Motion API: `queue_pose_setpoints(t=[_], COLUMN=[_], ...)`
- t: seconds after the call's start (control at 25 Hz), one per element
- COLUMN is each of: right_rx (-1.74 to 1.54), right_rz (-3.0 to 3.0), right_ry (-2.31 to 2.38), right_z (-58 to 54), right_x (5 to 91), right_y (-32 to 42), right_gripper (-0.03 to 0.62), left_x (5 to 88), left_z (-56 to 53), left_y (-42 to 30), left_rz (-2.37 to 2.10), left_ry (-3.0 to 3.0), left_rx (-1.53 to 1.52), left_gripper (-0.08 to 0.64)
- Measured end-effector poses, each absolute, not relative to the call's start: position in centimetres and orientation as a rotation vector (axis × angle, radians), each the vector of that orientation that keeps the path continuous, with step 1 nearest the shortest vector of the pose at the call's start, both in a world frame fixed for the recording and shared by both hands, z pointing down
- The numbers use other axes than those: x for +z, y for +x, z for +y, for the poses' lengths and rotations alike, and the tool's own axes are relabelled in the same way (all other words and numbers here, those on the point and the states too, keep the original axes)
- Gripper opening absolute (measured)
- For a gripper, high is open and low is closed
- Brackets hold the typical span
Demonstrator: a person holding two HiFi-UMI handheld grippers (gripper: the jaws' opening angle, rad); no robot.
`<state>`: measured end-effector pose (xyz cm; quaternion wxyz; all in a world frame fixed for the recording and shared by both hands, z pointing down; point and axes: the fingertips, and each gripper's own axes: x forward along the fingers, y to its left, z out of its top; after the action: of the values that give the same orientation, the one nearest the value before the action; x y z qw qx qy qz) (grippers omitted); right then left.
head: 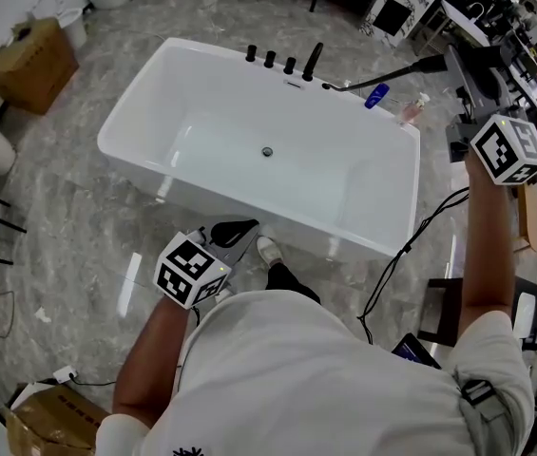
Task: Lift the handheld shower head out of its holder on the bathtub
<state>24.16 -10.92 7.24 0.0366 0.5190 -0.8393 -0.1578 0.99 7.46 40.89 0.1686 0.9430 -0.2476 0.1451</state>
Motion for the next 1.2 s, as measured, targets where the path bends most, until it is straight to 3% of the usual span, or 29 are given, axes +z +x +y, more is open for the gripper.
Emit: queue_pose_setpoints(t=[0.36,1.2], right_rx=[-0.527,-0.359], right_rz=[-2.618,-2.646], right_ry=[1.533,1.472], right_z=[-7.3,-4.1], right_x=[5.2,10.9], right_y=[22.1,20.1], right_gripper=[0.144,0.144], left_x=[40.5,39.7], left_z=[8.4,10.4], left_y=[1.1,0.8], left_rz=[-0.706,-0.708], left_ry=[2.691,2.710], left_rx=[0.385,0.379], left_gripper=[0.006,0.006])
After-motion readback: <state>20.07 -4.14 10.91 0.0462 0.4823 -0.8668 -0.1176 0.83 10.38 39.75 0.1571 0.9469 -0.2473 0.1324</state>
